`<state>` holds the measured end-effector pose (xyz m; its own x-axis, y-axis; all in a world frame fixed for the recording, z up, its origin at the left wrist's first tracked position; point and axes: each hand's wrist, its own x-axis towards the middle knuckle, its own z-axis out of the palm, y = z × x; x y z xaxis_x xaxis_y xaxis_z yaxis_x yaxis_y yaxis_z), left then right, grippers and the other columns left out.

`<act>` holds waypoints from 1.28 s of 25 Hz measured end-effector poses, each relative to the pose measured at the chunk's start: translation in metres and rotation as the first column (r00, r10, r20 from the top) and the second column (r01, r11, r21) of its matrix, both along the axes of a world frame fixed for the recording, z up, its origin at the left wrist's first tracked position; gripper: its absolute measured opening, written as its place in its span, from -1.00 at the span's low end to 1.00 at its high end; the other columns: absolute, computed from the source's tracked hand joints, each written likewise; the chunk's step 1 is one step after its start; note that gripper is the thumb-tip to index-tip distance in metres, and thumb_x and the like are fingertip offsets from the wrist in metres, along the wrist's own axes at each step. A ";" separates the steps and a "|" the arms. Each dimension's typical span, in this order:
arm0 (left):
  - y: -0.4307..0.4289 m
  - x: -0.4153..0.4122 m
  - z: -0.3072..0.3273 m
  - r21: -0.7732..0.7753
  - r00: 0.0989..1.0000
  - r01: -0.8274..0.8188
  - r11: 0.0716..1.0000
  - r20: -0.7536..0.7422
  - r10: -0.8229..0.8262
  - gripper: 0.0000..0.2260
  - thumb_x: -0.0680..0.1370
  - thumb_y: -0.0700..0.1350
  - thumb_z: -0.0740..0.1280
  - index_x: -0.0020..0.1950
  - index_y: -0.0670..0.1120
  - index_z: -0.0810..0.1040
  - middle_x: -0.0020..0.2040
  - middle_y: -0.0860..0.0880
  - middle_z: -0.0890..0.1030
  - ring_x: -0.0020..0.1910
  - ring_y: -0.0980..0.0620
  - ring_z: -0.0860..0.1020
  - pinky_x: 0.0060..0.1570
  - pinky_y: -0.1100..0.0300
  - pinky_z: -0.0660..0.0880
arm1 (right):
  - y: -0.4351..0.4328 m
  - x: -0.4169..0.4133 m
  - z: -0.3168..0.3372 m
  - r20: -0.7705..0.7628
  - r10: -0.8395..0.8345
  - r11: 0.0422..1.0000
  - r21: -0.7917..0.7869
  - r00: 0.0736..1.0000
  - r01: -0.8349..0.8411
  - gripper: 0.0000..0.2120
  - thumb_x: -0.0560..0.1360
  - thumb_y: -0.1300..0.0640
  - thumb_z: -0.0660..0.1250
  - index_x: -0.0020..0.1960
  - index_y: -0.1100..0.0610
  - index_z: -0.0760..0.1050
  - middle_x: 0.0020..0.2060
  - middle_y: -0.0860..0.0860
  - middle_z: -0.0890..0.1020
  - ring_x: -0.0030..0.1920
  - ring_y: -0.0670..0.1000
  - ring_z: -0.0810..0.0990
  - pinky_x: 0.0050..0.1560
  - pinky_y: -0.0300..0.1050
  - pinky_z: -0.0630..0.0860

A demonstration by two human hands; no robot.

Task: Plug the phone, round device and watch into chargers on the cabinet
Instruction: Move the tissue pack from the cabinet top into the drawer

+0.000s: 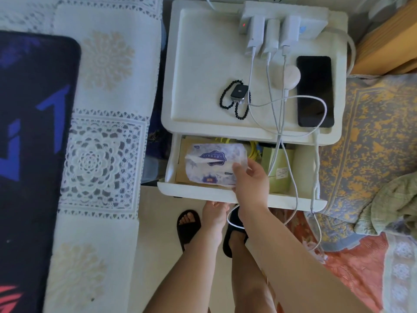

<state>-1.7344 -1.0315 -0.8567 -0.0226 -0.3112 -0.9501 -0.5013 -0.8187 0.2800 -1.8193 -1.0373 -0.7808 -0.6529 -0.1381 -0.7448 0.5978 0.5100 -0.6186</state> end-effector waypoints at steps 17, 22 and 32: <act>-0.002 -0.002 -0.005 -0.018 0.999 -0.005 1.000 -0.048 0.004 -0.93 0.53 -0.30 0.24 -0.13 -0.19 0.48 -0.31 -0.01 0.43 -0.35 0.11 0.41 -0.40 0.46 0.40 | -0.016 -0.016 -0.001 0.055 0.310 0.947 0.072 0.949 -0.313 -0.55 0.52 0.09 0.26 0.40 0.07 0.36 -0.06 -0.11 0.57 -0.16 -0.09 0.54 -0.13 -0.17 0.41; -0.014 -0.019 -0.006 -0.057 0.996 -0.025 0.998 -0.086 0.020 -0.79 0.52 -0.27 0.26 0.14 -0.27 0.52 -0.23 -0.06 0.51 -0.40 0.11 0.41 -0.35 0.31 0.34 | 0.015 -0.006 0.026 -0.125 0.272 0.962 0.014 0.954 -0.272 -0.59 0.53 0.09 0.25 0.37 -0.05 0.38 0.31 -0.11 0.48 0.30 -0.13 0.42 0.21 -0.21 0.32; -0.056 -0.063 -0.023 -0.128 0.984 0.035 0.991 -0.167 -0.056 -0.94 0.58 -0.08 0.29 -0.05 -0.06 0.48 -0.11 0.06 0.66 -0.13 0.18 0.58 0.17 0.16 0.37 | 0.063 -0.005 0.029 -0.217 0.160 0.987 0.041 0.963 -0.154 -0.66 0.53 0.16 0.28 0.26 -0.10 0.47 0.13 -0.23 0.54 -0.18 -0.37 0.50 -0.17 -0.42 0.44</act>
